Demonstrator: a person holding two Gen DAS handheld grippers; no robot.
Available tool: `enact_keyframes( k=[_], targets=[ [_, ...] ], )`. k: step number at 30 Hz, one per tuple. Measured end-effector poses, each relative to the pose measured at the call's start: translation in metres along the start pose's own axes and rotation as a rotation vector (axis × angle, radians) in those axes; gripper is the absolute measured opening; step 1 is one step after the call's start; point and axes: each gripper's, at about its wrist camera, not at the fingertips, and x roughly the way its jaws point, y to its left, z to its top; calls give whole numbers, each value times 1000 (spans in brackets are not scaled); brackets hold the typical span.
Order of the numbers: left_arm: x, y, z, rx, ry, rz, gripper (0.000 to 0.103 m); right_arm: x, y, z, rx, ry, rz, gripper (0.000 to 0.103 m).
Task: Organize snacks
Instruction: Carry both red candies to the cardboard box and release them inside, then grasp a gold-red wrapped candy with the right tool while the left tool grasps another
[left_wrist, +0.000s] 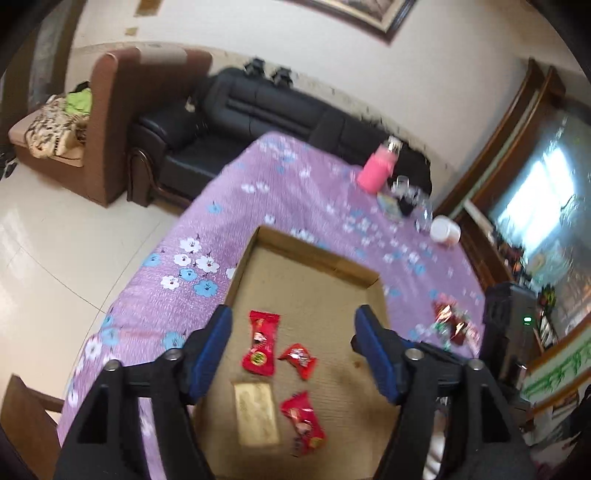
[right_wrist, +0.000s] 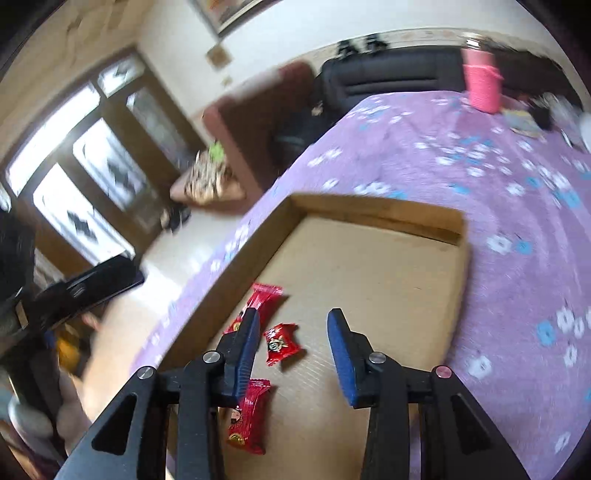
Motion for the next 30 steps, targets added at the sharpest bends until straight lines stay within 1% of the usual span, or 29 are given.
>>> enact_keyframes(
  k=[3, 7, 8, 10, 13, 14, 15, 17, 20, 22, 24, 25, 28, 30],
  targets=[
    [-21, -21, -9, -1, -68, 46, 79, -19, -14, -6, 61, -38, 27, 42],
    [-35, -58, -24, 51, -162, 97, 90, -46, -30, -13, 76, -61, 28, 42],
    [-35, -69, -28, 61, -169, 101, 90, -55, -35, -16, 83, -71, 27, 42],
    [-32, -89, -37, 68, -175, 64, 90, -75, -50, -21, 98, -98, 8, 42],
    [-19, -121, -49, 64, -147, -21, 90, -115, -83, -34, 113, -139, -44, 42],
    [-14, -129, -52, 64, -137, -30, 90, -124, -92, -35, 116, -148, -60, 42],
    [-8, -140, -55, 67, -117, -38, 90, -142, -108, -38, 124, -169, -96, 42],
    [6, -160, -62, 71, -55, -68, 90, -167, -133, -40, 143, -205, -140, 42],
    [27, -185, -73, 72, 23, -116, 90, -210, -184, -41, 202, -253, -250, 41],
    [41, -200, -77, 91, 53, -115, 90, -228, -211, -39, 228, -268, -309, 41],
    [54, -208, -79, 102, 83, -115, 90, -236, -238, -34, 251, -264, -367, 41],
    [63, -211, -79, 98, 101, -119, 90, -234, -250, -31, 265, -254, -377, 41],
    [77, -211, -83, 82, 125, -116, 90, -221, -270, -22, 271, -200, -372, 41],
    [85, -210, -85, 85, 128, -97, 90, -198, -275, -11, 257, -139, -345, 41]
  ],
)
